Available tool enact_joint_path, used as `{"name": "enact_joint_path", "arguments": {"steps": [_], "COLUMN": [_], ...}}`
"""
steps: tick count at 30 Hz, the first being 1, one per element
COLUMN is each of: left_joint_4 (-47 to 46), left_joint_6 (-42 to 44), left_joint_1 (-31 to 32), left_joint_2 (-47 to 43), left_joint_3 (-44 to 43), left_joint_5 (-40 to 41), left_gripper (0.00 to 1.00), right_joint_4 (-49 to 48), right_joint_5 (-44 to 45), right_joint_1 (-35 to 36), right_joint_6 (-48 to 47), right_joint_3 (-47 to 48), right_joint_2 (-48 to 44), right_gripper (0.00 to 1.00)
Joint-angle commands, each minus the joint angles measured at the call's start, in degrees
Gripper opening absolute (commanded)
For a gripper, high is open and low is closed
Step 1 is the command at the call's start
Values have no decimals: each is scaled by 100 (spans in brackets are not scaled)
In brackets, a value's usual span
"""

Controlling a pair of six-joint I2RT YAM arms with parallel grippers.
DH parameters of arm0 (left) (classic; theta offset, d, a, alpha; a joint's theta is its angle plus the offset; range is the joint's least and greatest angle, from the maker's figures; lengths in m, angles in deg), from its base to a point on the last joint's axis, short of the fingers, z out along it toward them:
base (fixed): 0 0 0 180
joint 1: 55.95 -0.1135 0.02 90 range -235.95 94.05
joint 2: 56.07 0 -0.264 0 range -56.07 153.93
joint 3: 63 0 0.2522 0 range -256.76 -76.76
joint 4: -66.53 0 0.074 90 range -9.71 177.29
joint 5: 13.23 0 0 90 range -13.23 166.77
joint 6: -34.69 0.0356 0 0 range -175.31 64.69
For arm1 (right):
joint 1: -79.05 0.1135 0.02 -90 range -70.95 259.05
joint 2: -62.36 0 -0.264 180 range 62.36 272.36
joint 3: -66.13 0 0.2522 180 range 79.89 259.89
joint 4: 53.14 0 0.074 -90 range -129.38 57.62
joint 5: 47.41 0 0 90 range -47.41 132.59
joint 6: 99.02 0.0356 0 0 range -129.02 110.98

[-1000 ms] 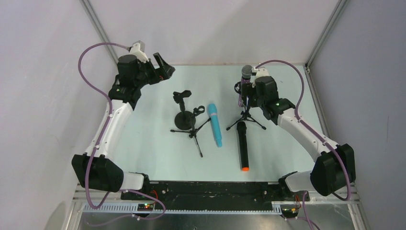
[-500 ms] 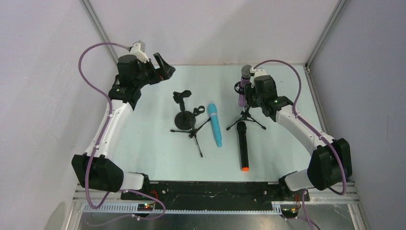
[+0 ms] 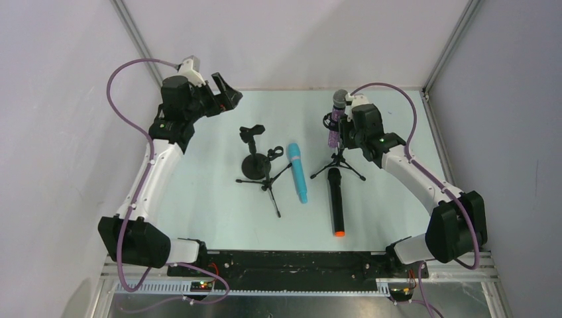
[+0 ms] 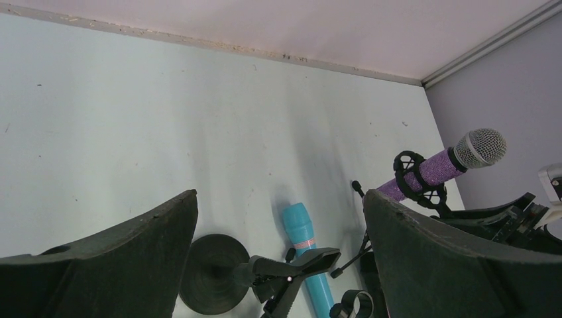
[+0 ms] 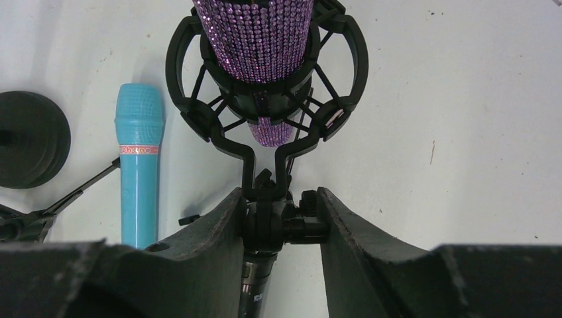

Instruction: Attach the microphones to the stand

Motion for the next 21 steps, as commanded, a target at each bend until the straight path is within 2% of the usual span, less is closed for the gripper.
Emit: {"name": "enact_joint_path", "arguments": {"steps": [1,5,21], "left_joint_4": [-196,-197,-205], "left_joint_6": [13,18,15], "left_joint_1": [37,42,47], "left_joint_2": [-232,-254,-267], "left_joint_3": [-118,-122,-103], "left_joint_5": [-25,-31,-16], "left_gripper": [98,98,98], "right_joint_4": [-552,-789,-1295], "right_joint_5": [-57,-17,-18], "right_joint_1": [-4,22,-2], "right_joint_6": [137,133,35], "right_joint_3": [233,206,194], "right_joint_2": [-183,-317,-618], "right_gripper": [6,0,0]}}
